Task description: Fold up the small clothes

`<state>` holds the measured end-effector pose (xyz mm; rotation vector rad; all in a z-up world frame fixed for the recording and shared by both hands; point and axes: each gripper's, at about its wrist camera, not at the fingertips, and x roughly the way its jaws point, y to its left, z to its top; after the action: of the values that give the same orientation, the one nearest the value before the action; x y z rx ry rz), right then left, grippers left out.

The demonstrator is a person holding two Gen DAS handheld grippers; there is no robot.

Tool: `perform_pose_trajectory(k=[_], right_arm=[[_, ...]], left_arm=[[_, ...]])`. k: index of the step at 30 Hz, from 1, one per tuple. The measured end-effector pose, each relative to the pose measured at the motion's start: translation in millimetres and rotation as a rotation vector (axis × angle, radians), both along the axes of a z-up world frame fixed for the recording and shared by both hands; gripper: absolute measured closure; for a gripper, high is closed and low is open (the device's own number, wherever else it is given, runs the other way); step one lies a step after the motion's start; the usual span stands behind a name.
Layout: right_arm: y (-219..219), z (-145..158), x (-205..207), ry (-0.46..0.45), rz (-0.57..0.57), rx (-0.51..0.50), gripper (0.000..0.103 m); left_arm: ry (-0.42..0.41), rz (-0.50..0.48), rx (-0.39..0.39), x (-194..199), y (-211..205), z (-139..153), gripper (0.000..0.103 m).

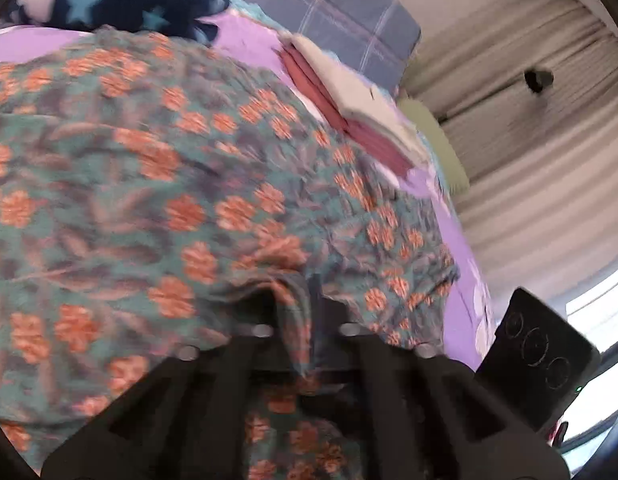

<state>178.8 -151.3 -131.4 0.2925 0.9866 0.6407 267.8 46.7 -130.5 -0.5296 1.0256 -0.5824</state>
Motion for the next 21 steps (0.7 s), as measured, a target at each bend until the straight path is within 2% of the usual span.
perform_pose_trajectory(k=[2, 5, 7, 8, 9, 10, 12, 13, 16, 21], right_arm=[[-7.1, 1.4, 0.2, 0.003, 0.006, 0.054, 0.077], [-26.3, 7.9, -2.6, -0.02, -0.024, 0.133, 0.077], [-37.7, 10.1, -1.0, -0.033, -0.082, 0.123, 0.075], [-42.6, 9.4, 0.2, -0.028, -0.116, 0.114, 0.07], [-52.0, 5.1, 4.1, -0.004, -0.191, 0.102, 0.065], [-60.2, -0.4, 8.1, 0.031, -0.248, 0.104, 0.065], [-69.4, -11.5, 15.8, 0.106, -0.295, 0.106, 0.082], [-69.7, -14.1, 18.1, 0.12, -0.3, 0.098, 0.085], [-63.1, -12.3, 17.5, 0.104, -0.294, 0.056, 0.086], [-57.4, -10.2, 14.9, 0.095, -0.287, 0.036, 0.082]], left_arm=[[-0.054, -0.009, 0.065, -3.4, -11.6, 14.2, 0.1], [-0.166, -0.018, 0.106, -8.0, -21.0, 52.8, 0.1], [-0.254, -0.016, 0.128, -10.2, -23.0, 86.0, 0.1], [-0.294, -0.014, 0.133, -11.4, -22.5, 102.6, 0.1], [-0.327, -0.013, 0.139, -12.9, -21.3, 116.8, 0.1], [-0.365, -0.009, 0.152, -15.2, -20.1, 131.9, 0.1], [-0.419, 0.009, 0.193, -21.9, -11.7, 152.4, 0.1], [-0.427, 0.017, 0.207, -23.1, -6.8, 156.3, 0.1], [-0.426, 0.067, 0.249, -28.4, 20.0, 161.3, 0.1], [-0.359, 0.191, 0.28, -29.6, 84.3, 152.2, 0.1]])
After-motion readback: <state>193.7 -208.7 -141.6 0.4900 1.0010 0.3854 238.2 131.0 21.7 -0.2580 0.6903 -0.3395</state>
